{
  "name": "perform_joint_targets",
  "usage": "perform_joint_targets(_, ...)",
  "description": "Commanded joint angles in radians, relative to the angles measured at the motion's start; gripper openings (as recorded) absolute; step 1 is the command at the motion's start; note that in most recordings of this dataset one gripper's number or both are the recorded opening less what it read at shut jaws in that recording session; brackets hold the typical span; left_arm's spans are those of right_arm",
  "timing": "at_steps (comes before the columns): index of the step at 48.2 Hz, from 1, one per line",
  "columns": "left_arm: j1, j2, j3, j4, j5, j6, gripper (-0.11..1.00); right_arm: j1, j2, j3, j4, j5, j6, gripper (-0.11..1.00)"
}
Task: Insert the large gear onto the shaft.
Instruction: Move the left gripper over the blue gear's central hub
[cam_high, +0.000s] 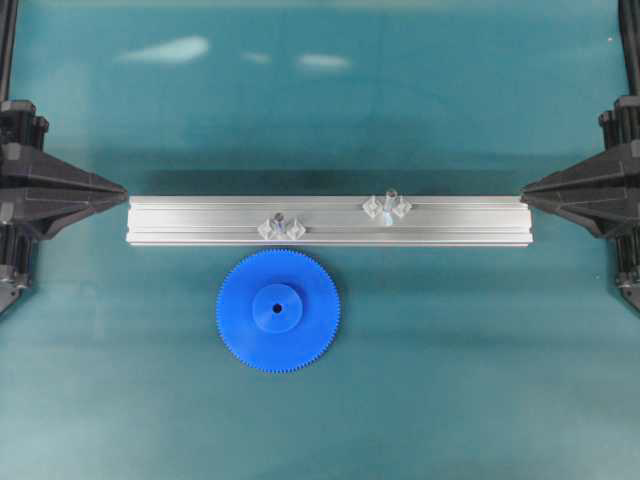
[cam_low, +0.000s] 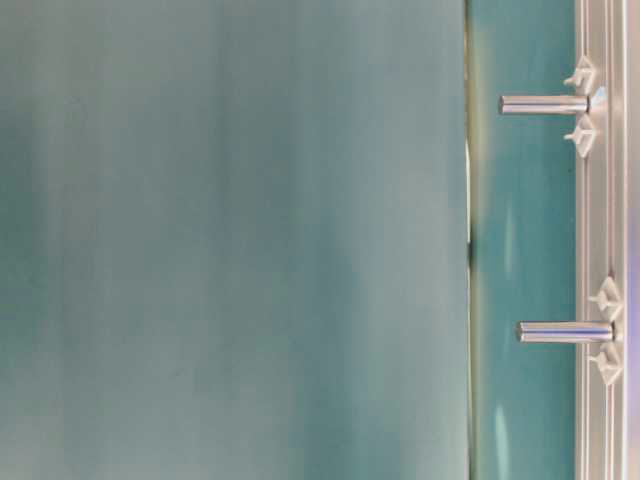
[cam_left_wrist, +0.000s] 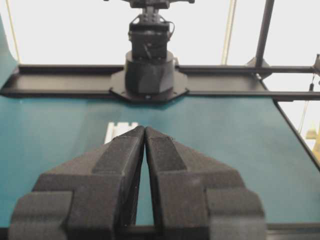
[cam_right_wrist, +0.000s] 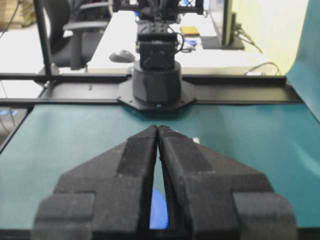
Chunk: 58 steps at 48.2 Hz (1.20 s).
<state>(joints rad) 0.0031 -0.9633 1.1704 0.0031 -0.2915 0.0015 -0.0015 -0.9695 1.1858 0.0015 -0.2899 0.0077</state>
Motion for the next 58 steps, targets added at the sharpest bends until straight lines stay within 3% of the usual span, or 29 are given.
perform_joint_targets(1,-0.009,0.0,-0.017,0.011,0.012,-0.006,0.11,0.0,0.009,-0.014,0.003,-0.008,0.002,0.16)
perform_joint_targets(4,-0.009,0.0,-0.02,0.011,0.037,-0.006,0.11,-0.003,0.0,-0.003,0.031,0.008,0.008,0.2)
perform_joint_targets(7,-0.009,-0.003,-0.021,0.011,0.054,-0.006,0.03,-0.003,-0.011,0.008,0.044,0.034,0.025,0.14)
perform_joint_targets(12,-0.011,-0.008,-0.025,0.011,0.067,-0.006,0.0,-0.003,-0.034,0.012,0.043,0.081,0.051,0.09)
perform_joint_targets(26,-0.031,0.028,-0.061,0.011,0.202,-0.021,0.0,-0.026,-0.055,0.009,0.044,0.27,0.061,0.08)
perform_joint_targets(58,-0.078,0.258,-0.232,0.011,0.416,-0.04,0.0,-0.078,-0.035,0.006,0.043,0.393,0.08,0.09)
